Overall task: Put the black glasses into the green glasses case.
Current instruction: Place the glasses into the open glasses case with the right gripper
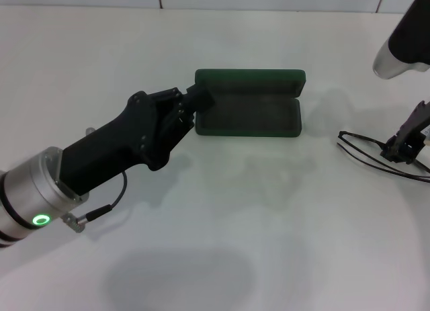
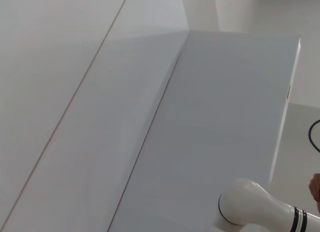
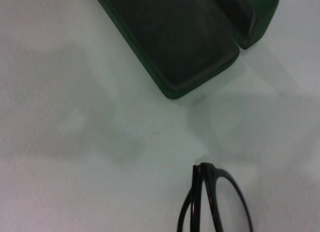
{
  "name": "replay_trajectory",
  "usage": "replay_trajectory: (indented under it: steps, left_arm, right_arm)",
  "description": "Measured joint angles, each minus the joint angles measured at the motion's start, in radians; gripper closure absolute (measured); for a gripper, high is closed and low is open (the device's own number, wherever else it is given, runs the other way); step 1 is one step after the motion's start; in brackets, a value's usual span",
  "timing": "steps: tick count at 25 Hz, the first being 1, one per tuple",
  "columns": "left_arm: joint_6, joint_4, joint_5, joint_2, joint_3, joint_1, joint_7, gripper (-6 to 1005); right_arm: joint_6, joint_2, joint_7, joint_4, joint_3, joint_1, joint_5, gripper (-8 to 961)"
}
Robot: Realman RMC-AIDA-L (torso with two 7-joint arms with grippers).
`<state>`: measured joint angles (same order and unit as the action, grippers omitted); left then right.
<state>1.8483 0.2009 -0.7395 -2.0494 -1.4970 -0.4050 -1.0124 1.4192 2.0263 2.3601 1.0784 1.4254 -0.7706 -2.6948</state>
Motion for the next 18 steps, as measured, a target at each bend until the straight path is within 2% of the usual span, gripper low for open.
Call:
replay_trajectory:
  steps: [8,13,18]
  left_arm:
    - [0.000,0.000,0.000,-0.002,0.000,0.002,0.000,964]
    - [0.000,0.000,-0.002,-0.002,0.000,0.002,0.000,964]
    - [0.000,0.000,-0.004,-0.002,0.000,0.002,0.000,964]
  right_arm:
    - [0.010,-0.003,0.000,0.001,-0.013,0.006,0.018,768]
    - [0.036,-0.009,-0.009,0.002,-0.073,0.011,0.046,775]
    - [0.055,-0.012,-0.009,0.007,-0.091,0.015,0.052,788]
